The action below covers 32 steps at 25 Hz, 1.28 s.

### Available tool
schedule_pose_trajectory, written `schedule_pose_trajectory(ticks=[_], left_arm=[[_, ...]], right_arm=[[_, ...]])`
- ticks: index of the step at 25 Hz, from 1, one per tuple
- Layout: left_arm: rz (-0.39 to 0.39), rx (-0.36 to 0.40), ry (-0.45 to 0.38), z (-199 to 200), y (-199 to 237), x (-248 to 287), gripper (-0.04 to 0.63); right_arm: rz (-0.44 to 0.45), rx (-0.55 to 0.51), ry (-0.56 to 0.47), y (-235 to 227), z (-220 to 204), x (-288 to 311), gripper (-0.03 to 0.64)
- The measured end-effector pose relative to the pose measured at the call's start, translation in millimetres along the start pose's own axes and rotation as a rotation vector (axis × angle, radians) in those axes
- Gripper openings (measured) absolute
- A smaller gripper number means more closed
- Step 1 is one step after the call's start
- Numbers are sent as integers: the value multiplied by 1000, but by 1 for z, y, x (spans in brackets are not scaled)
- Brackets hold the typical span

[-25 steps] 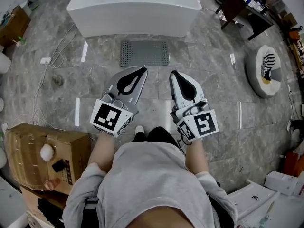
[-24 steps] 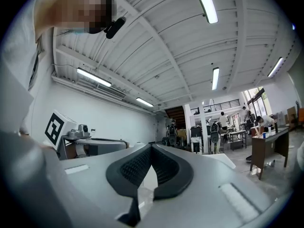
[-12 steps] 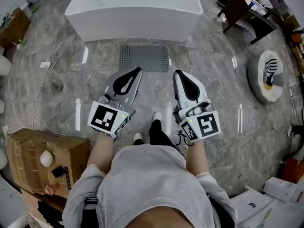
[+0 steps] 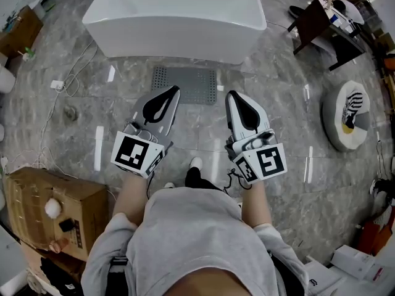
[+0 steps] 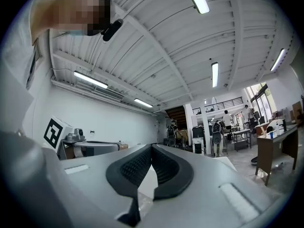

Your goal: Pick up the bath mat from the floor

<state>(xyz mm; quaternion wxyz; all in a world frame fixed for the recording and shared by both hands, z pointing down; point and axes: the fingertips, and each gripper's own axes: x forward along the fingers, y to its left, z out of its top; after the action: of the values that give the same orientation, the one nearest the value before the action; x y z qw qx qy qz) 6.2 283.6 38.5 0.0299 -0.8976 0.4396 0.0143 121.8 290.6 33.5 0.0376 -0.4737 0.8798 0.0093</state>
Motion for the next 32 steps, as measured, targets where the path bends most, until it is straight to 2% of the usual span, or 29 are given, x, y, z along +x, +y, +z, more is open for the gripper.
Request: schedule_pose_trajectory(ticks=[7, 17, 24, 32], left_arm=[[48, -1, -11, -3, -1, 47, 0], [72, 6, 25, -17, 12, 80, 0], [57, 5, 37, -25, 47, 105, 0], [32, -1, 44, -28, 109, 139, 0]], right_arm=[[33, 8, 16, -52, -8, 11, 6], [42, 42, 17, -86, -21, 35, 8], [24, 52, 23, -100, -28, 74, 8], [-6, 50, 30, -111, -31, 139, 8]])
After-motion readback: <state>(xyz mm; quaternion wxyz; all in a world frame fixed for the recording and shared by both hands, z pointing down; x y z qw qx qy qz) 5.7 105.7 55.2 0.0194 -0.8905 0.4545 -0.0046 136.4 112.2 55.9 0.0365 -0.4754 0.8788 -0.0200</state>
